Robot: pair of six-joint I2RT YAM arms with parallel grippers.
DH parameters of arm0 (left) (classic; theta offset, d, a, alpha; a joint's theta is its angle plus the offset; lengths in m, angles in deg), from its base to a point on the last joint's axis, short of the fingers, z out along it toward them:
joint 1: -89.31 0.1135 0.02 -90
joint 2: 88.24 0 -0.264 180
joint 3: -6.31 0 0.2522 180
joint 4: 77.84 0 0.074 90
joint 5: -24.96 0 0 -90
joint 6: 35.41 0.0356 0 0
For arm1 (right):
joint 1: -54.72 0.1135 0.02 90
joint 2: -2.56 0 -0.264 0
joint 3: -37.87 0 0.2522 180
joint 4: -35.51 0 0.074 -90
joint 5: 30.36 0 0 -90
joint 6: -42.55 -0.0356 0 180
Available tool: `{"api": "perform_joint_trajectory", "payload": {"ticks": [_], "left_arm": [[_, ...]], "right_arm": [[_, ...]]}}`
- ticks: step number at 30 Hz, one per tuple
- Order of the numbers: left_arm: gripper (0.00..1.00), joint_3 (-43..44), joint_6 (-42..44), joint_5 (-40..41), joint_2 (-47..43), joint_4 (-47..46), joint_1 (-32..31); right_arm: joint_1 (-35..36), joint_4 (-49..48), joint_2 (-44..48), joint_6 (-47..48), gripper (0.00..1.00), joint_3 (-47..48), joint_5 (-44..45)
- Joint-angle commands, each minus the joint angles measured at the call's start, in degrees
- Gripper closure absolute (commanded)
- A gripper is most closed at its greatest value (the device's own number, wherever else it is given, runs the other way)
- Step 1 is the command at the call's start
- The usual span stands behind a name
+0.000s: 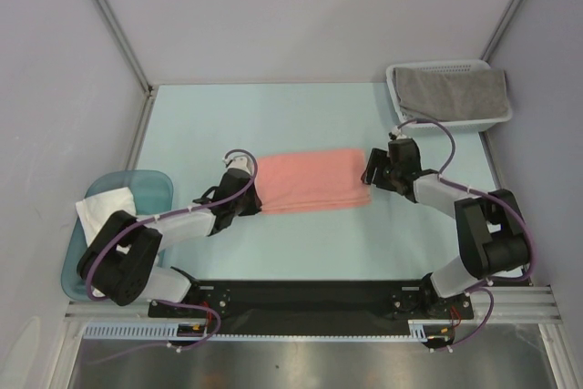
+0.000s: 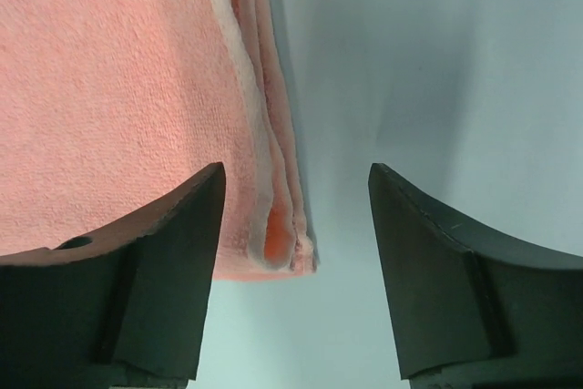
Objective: Fold and stack the towels
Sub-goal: Fold the towel, then neatly place the folded towel into the bin
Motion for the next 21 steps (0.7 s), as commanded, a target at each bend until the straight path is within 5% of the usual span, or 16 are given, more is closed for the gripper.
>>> {"api": "perform_joint_trajectory", "payload": {"ticks": [1, 11, 21], "left_arm": [[0.84, -0.54, -0.42, 0.09, -0.12, 1.28, -0.79], [0.83, 1.22, -0.16, -1.40, 0.41, 2.25, -1.14], [0.83, 1.92, -0.25, -2.72, -0.91, 2.95, -1.23]], "right_arm": [[-1.31, -0.65, 0.19, 1.55, 0.30, 4.32, -1.88], [1.58, -0.74, -7.99, 3.04, 0.32, 8.27, -1.64], [7.91, 4.09, -12.64, 3.22, 0.49, 10.64, 6.98]]}}
